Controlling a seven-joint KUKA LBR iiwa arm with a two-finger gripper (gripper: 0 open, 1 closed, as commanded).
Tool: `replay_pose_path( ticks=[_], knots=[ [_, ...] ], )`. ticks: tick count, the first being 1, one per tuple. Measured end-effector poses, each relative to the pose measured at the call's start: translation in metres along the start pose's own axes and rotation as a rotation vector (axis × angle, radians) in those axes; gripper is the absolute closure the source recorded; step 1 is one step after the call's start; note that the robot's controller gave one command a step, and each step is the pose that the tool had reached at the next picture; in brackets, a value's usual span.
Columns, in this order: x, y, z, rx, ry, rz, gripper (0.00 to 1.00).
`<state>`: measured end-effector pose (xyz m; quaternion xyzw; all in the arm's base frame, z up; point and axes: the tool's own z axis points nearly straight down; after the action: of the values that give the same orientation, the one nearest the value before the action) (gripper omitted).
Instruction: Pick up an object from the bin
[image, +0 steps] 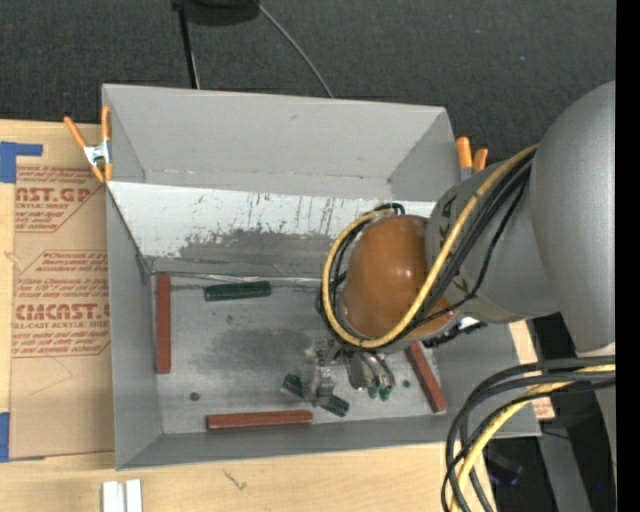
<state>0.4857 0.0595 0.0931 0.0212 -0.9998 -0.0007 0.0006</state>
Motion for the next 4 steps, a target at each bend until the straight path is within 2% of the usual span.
replay_pose_path(
  ticks=[1, 2, 3, 4],
  knots=[
    [0.0000, -0.0001, 0.0000, 0.000, 0.000, 0.000, 0.00],
    [0.0000, -0.0002, 0.0000, 0.000, 0.000, 0.000, 1.00],
    [0.0000, -0.0001, 0.0000, 0.000, 0.000, 0.000, 0.00],
    [0.0000, -0.0001, 0.0000, 0.000, 0.000, 0.000, 1.00]
  ],
)
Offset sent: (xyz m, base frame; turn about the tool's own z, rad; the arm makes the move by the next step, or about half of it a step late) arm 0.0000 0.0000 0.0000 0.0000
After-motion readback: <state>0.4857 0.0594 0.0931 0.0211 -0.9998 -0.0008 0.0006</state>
